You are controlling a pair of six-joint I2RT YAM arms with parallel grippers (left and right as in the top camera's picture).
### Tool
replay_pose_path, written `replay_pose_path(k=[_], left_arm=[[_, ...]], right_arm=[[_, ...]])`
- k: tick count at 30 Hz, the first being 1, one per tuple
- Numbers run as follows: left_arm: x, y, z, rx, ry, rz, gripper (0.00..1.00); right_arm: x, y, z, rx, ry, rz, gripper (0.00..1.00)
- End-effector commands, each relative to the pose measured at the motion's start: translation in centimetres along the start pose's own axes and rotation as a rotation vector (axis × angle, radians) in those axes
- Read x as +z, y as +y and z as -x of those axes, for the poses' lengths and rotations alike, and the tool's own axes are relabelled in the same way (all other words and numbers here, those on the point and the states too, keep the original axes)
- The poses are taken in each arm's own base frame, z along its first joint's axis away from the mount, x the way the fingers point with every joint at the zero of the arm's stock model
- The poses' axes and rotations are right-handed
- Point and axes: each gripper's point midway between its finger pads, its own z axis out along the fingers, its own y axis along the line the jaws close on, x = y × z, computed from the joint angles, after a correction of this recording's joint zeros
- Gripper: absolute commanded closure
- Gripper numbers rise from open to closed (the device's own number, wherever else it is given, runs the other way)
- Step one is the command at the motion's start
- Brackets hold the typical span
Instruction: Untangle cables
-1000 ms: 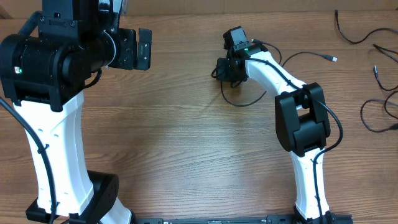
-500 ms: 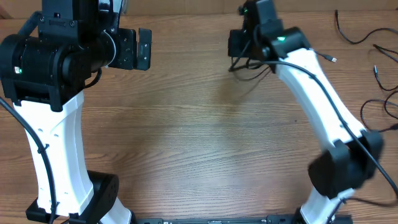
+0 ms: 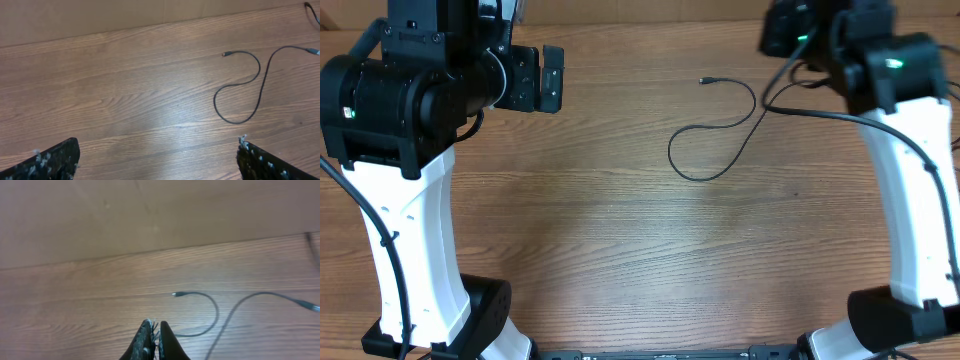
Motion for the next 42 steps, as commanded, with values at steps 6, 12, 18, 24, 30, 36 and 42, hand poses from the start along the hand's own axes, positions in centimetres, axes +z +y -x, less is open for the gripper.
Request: replay_pose_path(k=[6,12,18,24,30,36,42], left_arm=[[1.1,-4.7,2.2,0.103,-0.064,-0.255,0.0],[7.9,-6.8,2.2,0.124,0.039,-0.319,0.0],[16.9,-8.5,-1.2,0.127,0.259,-0.336,0.0],[26.6,-10.4,-5.9,0.139,0.444,-0.35,0.0],[32.1,-12.0,-9.7,0.134,0.553,-0.404,0.0],[35.7,-13.6,-15.0,0.119,0.708,-0.446,0.01],[37.3,-15.1,-18.3,0.129,0.794,-0.461,0.1]], right_arm=[[-1.0,0.4,-0.4,-0.019,0.012,0.001,0.0],[-3.2,0.7,0.5,-0.053,-0.036,0.014,0.0],[-6.3,0.0,1.9,-0.077,-0.119,-0.037,0.0],[-9.2,-2.2,1.9,-0.069,-0.156,-0.158,0.0],[-9.8,-3.4,0.7,-0.065,-0.113,-0.21,0.0],[-9.8,-3.9,-0.4,-0.067,-0.067,-0.225,0.0],[-9.8,-4.0,-0.7,-0.068,-0.051,-0.229,0.0]])
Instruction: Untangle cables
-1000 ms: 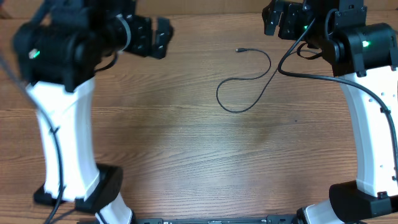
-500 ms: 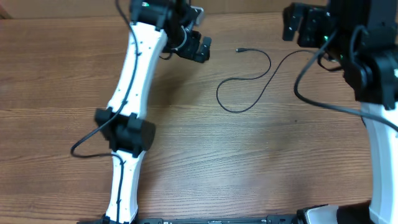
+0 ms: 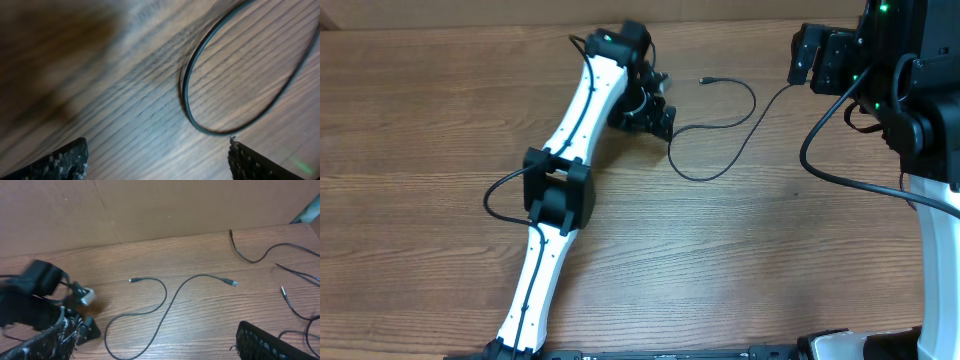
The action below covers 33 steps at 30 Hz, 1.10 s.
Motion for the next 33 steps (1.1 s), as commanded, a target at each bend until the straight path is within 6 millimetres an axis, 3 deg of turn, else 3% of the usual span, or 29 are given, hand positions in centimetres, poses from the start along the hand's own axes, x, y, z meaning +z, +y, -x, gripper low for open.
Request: replay_pose_path(k=[1,8,18,22,30,32,33], left_arm=[[2.3,-1.6,-0.4,0.029,0.043,-0.048,0.1],[4.2,-3.2,-0.2,0.068,0.048,-0.025,0.12],[4.0,0.8,0.1,-0.095,0.015,0.336,0.11],[4.1,1.1,0.4,-0.113,-0.003,0.363,0.13],[7.9,2.3,-0.8,-0.121,0.045,0.368,0.18],[9.6,2.7,-1.9,-0.13,0.087,0.356,0.85],[10.1,2.7,-2.3,-0.132,0.098,0.346,0.96]], right_arm=[[-0.9,-0.5,0.5,0.002,-0.025,-0.015,0.0],[-0.9,-0.6,-0.1,-0.003,0.0,-0.021,0.0],[-0.9,-0.7,-0.3,-0.005,0.011,-0.023,0.0],[-0.9,-0.7,-0.5,-0.007,0.018,-0.025,0.0],[-1.0,-0.8,-0.9,-0.009,0.032,-0.028,0.0],[-1.0,-0.8,-0.9,-0.009,0.031,-0.028,0.0],[-1.0,-0.8,-0.9,-0.009,0.031,-0.028,0.0]])
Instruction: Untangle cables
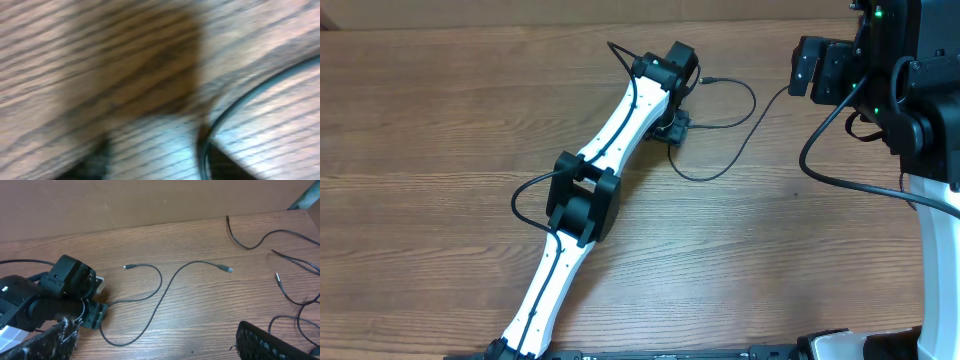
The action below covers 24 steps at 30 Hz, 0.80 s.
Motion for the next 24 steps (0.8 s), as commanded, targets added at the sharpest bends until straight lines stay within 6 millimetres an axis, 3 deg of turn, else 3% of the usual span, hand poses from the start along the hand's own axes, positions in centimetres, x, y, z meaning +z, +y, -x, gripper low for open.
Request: replay_pose_path(k=[1,6,11,17,24], left_arm=[[6.7,-0.4,-4.6,-0.015,0.196,-0.038,0.96],[6.0,-3.1,-5.0,0.048,0.215,-0.21,0.96],[2.3,-5.1,-4.9,0.108,0.219,-0.419,0.96],[-4.9,-4.4,-3.7,0.136,0.164,-0.57,0.96],[-14.7,-2.7,-1.1,0.144,-0.057,-0.672,0.96]], right_arm=[[-0.9,-0.3,0.7,0.003,-0.035,-0.006,0.0],[-0.9,-0.3,0.7,0.003,-0.035,-0.007,0.0],[-0.9,-0.4,0.7,0.001,-0.035,-0.008,0.0],[-0.9,-0.5,0.8,0.0,-0.036,-0.014,0.0],[-0.6,-0.4,0.6,-0.002,-0.026,-0.015,0.0]])
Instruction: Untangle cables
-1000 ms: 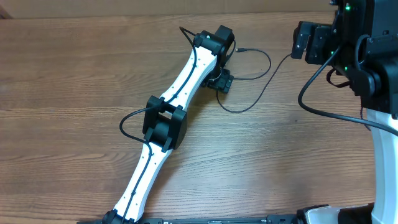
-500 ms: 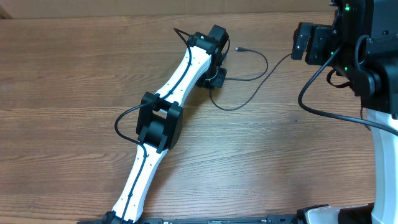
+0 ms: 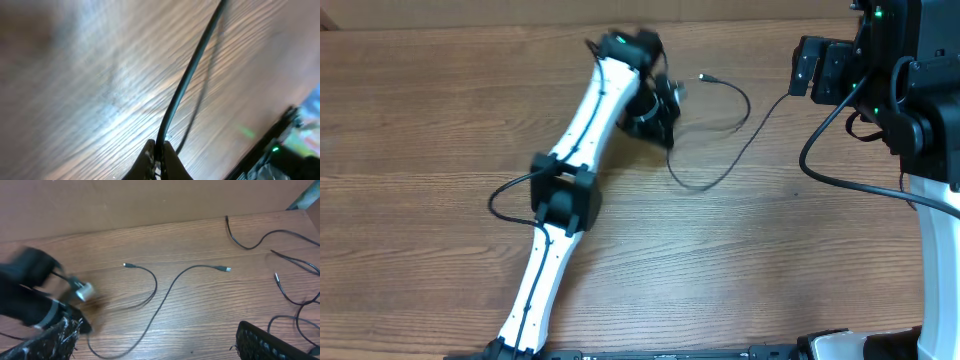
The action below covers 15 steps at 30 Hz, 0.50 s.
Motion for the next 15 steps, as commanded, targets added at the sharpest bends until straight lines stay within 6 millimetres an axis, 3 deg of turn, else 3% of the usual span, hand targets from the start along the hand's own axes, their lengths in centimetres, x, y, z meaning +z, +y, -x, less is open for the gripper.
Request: replay_pose_path(k=[1,7,15], left_arm=[[-7.0,-4.1,1.3,0.104,-0.184,-0.118,0.96],[-13.9,-7.5,0.8,0.154,-0.326,-0.264,0.96],[-21.8,-11.2,-1.0,0.24,-0.49,-0.389,0.96]], right_arm=[[-0.5,-0.4,0.5,-0.001,-0.023,-0.013,0.0],[0.2,0.7,0.2,-0.005,0.004,0.039,0.0],[2.0,5.3,-1.4,-0.034,0.113,0.278,0.0]])
